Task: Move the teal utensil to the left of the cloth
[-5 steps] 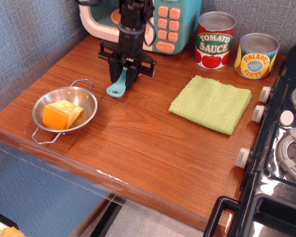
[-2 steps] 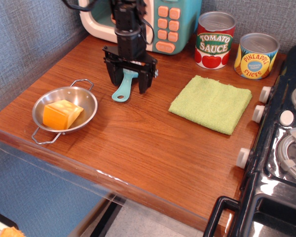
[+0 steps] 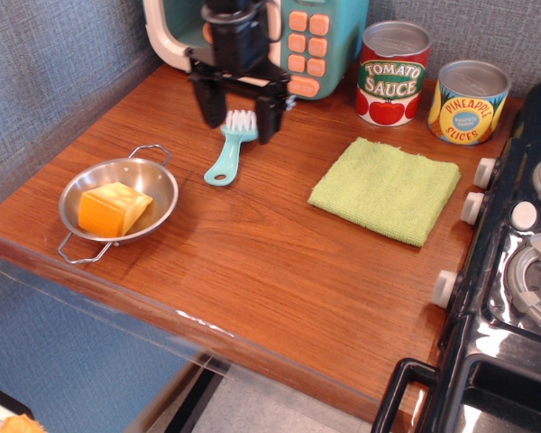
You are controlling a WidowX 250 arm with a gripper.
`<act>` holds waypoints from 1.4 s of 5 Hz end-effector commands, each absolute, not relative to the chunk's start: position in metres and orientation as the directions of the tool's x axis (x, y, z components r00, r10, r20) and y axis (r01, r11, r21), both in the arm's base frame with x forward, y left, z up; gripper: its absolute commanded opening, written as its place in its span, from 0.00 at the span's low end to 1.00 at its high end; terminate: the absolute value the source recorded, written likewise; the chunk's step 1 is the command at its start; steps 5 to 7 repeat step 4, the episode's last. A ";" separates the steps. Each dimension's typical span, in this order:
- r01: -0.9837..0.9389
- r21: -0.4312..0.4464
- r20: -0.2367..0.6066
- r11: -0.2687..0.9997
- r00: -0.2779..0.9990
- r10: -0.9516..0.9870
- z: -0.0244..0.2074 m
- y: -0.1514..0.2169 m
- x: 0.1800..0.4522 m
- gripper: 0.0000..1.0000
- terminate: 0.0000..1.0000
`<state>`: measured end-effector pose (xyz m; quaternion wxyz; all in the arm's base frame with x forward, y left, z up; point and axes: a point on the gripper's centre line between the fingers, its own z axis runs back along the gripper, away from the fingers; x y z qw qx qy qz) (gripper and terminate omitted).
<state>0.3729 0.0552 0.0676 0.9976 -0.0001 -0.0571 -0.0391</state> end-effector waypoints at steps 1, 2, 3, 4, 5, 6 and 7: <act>0.128 0.051 0.115 0.990 0.984 -0.133 0.098 0.033 0.363 1.00 0.00; 0.117 0.045 0.115 0.992 0.986 -0.121 0.096 0.025 0.357 1.00 0.00; 0.117 0.045 0.115 0.992 0.986 -0.121 0.096 0.025 0.357 1.00 0.00; 0.117 0.045 0.115 0.992 0.986 -0.121 0.096 0.025 0.357 1.00 1.00; 0.117 0.045 0.115 0.992 0.986 -0.121 0.096 0.025 0.357 1.00 1.00; 0.117 0.045 0.115 0.992 0.986 -0.121 0.096 0.025 0.357 1.00 1.00; 0.117 0.045 0.115 0.992 0.986 -0.121 0.096 0.025 0.357 1.00 1.00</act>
